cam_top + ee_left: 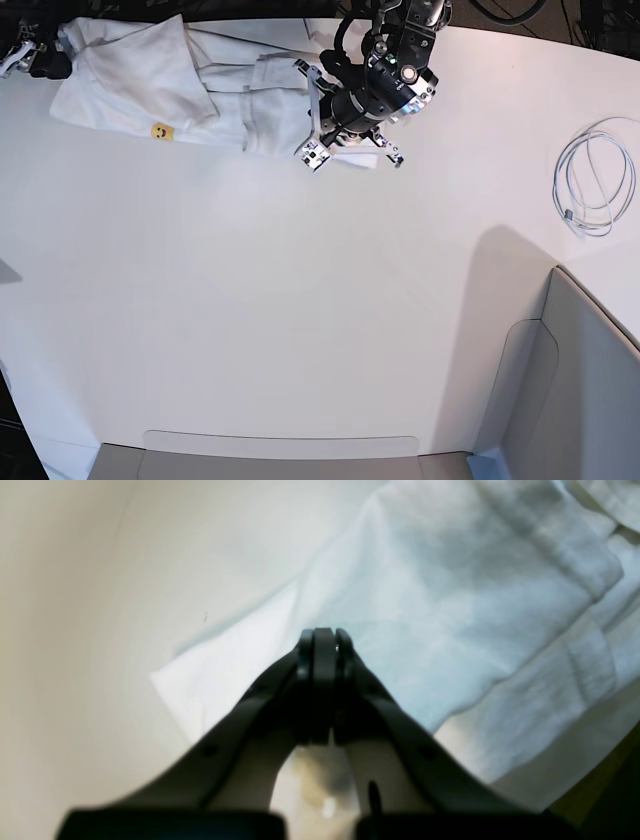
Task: Layout the t-shirt on the table in an organized manner, then fold the t-shirt properly
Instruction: 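Press the folded end flat, open the left gripper and withdraw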
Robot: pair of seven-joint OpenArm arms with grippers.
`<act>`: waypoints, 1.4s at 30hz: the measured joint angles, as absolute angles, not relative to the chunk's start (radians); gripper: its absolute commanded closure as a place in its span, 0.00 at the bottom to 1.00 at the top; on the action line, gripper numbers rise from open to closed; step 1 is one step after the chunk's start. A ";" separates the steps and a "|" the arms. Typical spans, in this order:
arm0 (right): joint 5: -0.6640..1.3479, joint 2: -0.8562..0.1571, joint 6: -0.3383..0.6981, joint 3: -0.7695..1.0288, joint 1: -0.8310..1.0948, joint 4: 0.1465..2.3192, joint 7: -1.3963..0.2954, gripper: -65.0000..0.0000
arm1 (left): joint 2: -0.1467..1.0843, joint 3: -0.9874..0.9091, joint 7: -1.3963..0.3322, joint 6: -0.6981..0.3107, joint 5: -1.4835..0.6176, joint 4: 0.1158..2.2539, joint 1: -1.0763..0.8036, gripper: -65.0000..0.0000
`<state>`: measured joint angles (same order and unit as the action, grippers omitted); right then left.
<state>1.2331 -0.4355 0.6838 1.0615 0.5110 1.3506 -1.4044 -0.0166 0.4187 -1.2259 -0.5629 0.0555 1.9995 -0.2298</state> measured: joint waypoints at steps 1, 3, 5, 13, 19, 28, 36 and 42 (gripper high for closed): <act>1.233 -0.434 0.684 1.048 0.505 1.351 -1.404 0.48 | -0.017 0.419 -1.226 -0.563 0.056 2.000 -0.230 1.00; 1.244 -0.431 0.684 1.021 0.501 1.351 -1.399 0.48 | -0.017 0.419 -1.226 -0.563 0.056 2.000 -0.230 1.00; 1.253 -0.432 0.683 1.005 0.501 1.351 -1.396 0.48 | -0.017 0.419 -1.226 -0.562 0.057 2.000 -0.229 1.00; 1.260 -0.416 0.681 0.992 0.487 1.353 -1.391 0.48 | -0.017 0.419 -1.229 -0.562 0.060 2.000 -0.230 1.00; 1.261 -0.415 0.681 0.992 0.491 1.353 -1.388 0.48 | -0.018 0.419 -1.229 -0.562 0.059 2.000 -0.233 1.00; 1.348 -0.418 0.687 0.969 0.460 1.220 -1.356 0.49 | -0.022 0.417 -1.230 -0.563 0.060 2.007 -0.244 1.00; 1.340 -0.415 0.687 0.969 0.430 1.208 -1.354 0.53 | -0.025 0.298 -1.229 -0.563 0.052 2.020 -0.238 1.00; 1.284 -0.414 0.688 0.961 0.366 1.198 -1.371 0.81 | 0.004 0.154 -1.227 -0.563 0.050 2.025 -0.239 1.00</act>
